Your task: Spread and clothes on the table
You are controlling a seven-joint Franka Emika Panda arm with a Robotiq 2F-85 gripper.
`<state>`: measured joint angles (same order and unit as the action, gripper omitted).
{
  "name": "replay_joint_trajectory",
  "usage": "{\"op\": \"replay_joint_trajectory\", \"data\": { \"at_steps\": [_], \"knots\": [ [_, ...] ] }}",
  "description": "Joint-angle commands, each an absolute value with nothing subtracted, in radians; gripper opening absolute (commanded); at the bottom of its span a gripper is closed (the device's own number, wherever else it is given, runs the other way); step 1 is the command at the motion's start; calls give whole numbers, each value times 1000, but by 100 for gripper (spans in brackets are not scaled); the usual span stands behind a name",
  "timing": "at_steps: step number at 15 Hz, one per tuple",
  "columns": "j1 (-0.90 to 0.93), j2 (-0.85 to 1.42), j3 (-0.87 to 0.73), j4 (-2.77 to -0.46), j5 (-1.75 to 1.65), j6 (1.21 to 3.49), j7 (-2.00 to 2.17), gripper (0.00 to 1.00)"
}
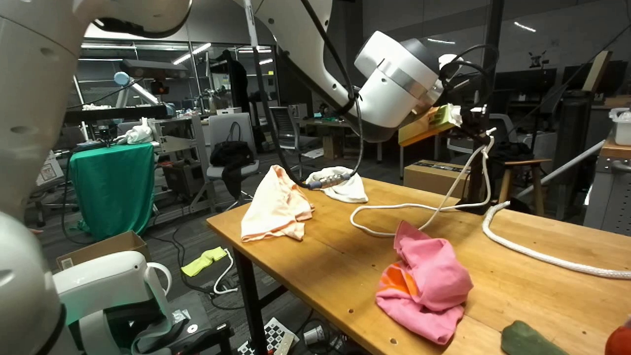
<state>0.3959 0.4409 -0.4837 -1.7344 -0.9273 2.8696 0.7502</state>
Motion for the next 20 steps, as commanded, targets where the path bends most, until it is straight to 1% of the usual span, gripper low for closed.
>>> {"op": "replay_joint_trajectory", "data": {
  "at_steps": [1, 5, 9, 17, 20],
  "knots": [
    [456, 393, -573, -1737, -1047, 2907, 900, 3],
    [496, 347, -640, -1739, -1173, 2928, 1039, 3],
    [531, 285, -671, -1769, -1300, 2949, 1150, 3],
    [592, 186, -643, -1896, -1503, 3026, 1270, 3],
    [616, 173, -625, -1947, -1511, 3044, 1264, 3]
  ]
}}
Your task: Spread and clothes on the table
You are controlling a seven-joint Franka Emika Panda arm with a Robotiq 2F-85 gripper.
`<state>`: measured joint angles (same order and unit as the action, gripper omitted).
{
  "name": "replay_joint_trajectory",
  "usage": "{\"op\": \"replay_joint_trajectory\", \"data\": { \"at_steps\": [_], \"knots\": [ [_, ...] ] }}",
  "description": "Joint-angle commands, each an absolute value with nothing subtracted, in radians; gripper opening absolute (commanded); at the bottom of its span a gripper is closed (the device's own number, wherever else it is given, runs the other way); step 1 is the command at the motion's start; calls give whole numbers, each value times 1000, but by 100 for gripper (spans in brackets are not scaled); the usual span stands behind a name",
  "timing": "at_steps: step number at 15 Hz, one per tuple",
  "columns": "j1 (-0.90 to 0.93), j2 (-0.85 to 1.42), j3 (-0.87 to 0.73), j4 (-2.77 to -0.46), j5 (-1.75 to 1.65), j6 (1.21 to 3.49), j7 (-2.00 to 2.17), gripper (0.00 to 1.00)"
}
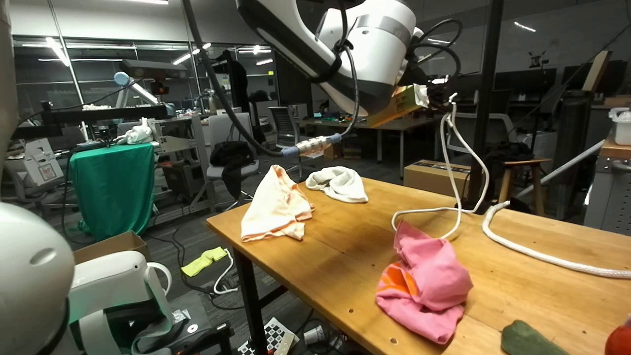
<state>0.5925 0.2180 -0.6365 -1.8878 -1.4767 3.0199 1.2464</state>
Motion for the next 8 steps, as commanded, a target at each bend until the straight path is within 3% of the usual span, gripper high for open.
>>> {"op": "replay_joint_trajectory", "data": {
  "at_steps": [1, 8],
  "knots": [
    [623, 175, -616, -1960, -1497, 3047, 1258, 3],
    [622, 222, -545, -2032, -1363, 3079, 1194, 3]
  ]
}}
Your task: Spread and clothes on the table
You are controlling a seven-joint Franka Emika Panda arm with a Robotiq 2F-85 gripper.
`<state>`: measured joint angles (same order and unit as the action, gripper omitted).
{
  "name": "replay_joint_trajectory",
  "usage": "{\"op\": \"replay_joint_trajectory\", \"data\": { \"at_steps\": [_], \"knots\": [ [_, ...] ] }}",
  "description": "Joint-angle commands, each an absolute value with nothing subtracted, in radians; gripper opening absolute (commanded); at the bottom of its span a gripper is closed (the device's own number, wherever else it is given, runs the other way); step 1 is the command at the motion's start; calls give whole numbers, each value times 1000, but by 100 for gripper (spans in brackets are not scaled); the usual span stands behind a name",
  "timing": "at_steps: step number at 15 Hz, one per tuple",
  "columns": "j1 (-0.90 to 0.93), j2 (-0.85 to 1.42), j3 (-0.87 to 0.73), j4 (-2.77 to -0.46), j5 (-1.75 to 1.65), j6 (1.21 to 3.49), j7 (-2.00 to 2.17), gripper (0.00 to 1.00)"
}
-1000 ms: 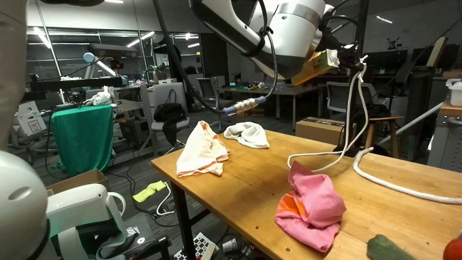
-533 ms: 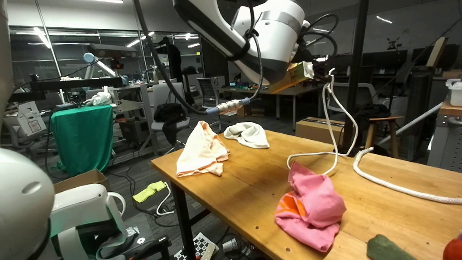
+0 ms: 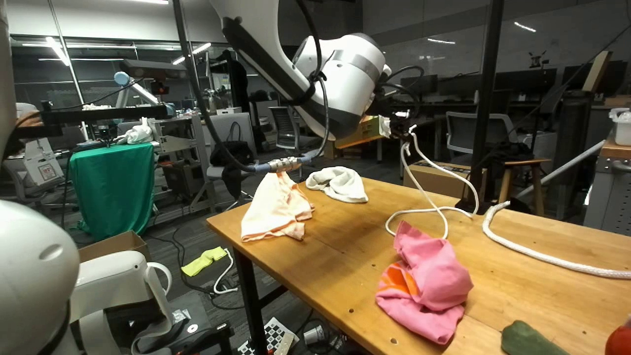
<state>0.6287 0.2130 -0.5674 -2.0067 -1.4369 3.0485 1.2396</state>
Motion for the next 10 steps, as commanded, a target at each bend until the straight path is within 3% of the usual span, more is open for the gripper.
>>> {"op": "replay_joint_trajectory", "data": {
  "at_steps": [1, 10],
  "knots": [
    [618, 234, -532, -2039, -1325, 3079, 1177, 3],
    [554, 282, -332, -2097, -925, 3054, 923, 3]
  ]
}}
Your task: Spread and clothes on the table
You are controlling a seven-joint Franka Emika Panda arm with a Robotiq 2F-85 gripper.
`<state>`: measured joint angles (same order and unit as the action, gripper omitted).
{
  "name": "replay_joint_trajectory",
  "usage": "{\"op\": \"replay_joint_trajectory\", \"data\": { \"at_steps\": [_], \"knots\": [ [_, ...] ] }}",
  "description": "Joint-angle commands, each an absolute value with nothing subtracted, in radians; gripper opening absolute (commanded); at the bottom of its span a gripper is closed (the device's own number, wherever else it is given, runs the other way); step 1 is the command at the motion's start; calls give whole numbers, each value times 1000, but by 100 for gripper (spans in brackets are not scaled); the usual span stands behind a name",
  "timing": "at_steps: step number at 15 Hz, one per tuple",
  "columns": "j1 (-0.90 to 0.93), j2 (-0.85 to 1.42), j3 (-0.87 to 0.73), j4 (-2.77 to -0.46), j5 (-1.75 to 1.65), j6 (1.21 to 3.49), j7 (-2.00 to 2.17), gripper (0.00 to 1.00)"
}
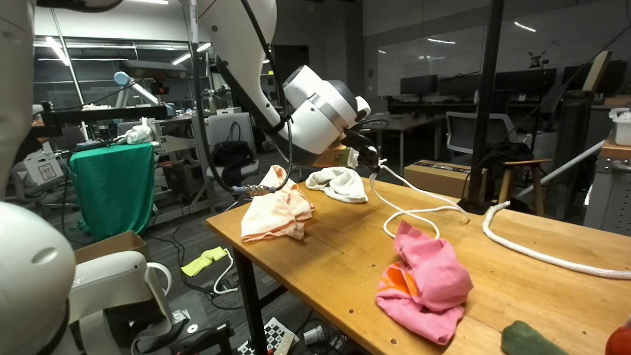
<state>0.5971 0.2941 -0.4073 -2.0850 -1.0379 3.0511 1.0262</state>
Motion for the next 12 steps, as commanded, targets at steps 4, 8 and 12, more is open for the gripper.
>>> {"op": "replay_joint_trajectory", "data": {
  "at_steps": [4, 8, 12],
  "knots": [
    [503, 280, -221, -2094, -770, 3039, 806, 2],
    [453, 307, -152, -2062, -662, 3001, 720, 2],
    [411, 336, -114, -2019, -573, 2928, 654, 3]
  ]
}}
